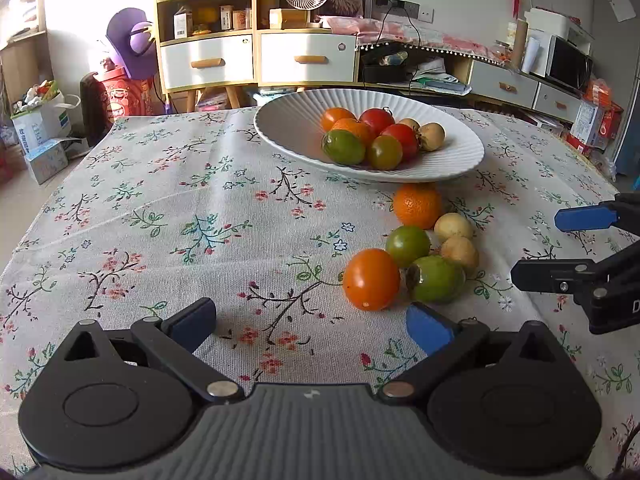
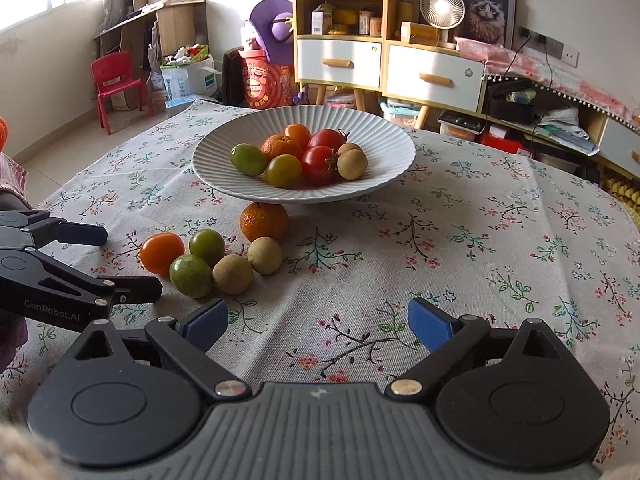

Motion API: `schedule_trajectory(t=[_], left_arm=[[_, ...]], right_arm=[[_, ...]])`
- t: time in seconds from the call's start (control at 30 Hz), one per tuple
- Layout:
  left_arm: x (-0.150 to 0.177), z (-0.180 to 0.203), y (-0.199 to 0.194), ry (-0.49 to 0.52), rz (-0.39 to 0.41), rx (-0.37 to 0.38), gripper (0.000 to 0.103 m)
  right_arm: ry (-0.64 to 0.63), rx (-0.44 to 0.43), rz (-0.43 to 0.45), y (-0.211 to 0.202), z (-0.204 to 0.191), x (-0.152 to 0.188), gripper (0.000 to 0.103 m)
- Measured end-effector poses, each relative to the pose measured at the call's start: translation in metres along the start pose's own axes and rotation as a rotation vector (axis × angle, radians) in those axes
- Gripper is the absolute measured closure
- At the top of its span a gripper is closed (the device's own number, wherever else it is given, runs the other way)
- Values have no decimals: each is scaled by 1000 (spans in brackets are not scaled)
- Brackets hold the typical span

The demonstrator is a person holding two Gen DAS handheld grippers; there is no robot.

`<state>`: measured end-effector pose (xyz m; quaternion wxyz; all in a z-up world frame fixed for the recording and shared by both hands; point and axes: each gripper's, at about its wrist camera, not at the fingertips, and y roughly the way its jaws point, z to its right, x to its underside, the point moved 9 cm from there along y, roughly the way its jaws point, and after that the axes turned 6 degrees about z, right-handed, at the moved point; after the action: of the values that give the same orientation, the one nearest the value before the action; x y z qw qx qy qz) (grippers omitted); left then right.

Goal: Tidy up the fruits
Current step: 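Withdraw both open grippers from the bowl toward the remaining fruits, then grasp an orange tomato with the left gripper while the right grasps a mandarin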

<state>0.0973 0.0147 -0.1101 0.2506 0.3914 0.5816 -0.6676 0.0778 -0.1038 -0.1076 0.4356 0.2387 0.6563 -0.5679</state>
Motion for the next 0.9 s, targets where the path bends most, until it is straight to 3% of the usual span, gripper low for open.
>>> schedule_trajectory(t=[0.1, 0.2, 0.47, 0.53, 0.67, 0.9], left_arm=[[-2, 2, 0, -3, 22, 15, 11], [-5, 5, -1, -4, 44, 42, 22], [-14, 7, 2, -57, 43, 118, 69], [-16, 7, 3, -70, 29, 130, 76], [-18, 5, 4, -100, -1, 144, 76], [-18, 4, 1, -140, -38, 163, 77]], right_arm=[[-1, 12, 2, 6, 4, -1, 8], [19, 15, -4, 13, 8, -1, 12], [97, -77, 4, 19, 3, -14, 30], [108, -102, 4, 19, 0, -16, 35], [128, -129, -7, 22, -3, -17, 47], [138, -153, -7, 31, -11, -26, 53]])
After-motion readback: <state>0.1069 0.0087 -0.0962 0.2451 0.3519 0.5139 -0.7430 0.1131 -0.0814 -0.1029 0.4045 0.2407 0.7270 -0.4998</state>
